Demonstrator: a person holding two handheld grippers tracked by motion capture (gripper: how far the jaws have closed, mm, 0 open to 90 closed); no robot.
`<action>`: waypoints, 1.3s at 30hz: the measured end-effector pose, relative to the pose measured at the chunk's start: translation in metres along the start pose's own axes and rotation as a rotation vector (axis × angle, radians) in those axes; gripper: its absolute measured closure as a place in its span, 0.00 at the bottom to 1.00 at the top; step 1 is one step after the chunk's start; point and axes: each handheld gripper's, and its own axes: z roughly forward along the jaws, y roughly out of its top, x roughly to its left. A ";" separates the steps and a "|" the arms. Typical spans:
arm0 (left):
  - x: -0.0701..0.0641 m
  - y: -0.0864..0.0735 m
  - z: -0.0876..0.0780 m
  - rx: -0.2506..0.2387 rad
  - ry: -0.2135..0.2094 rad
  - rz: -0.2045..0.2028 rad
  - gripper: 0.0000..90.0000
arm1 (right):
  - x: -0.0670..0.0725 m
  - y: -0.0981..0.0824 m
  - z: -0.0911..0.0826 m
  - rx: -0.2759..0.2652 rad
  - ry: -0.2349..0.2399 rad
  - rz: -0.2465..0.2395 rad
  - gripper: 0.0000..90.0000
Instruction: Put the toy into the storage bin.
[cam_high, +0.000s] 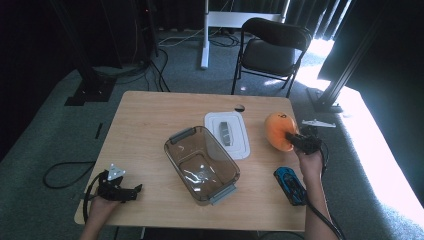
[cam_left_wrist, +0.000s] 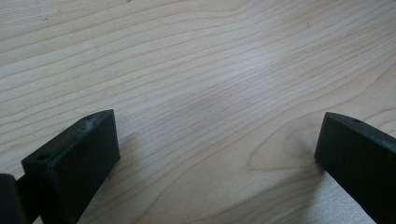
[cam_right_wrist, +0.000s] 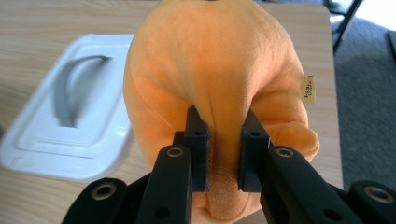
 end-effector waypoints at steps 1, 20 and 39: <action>0.000 0.000 0.000 0.000 0.000 0.000 0.00 | 0.003 0.001 -0.003 -0.007 0.008 -0.007 0.87; 0.000 0.000 0.000 -0.001 0.001 0.000 0.00 | 0.055 0.019 -0.050 -0.107 0.166 -0.146 0.87; 0.000 0.000 0.000 0.000 0.000 0.001 0.00 | 0.124 0.025 -0.084 -0.150 0.402 -0.332 0.86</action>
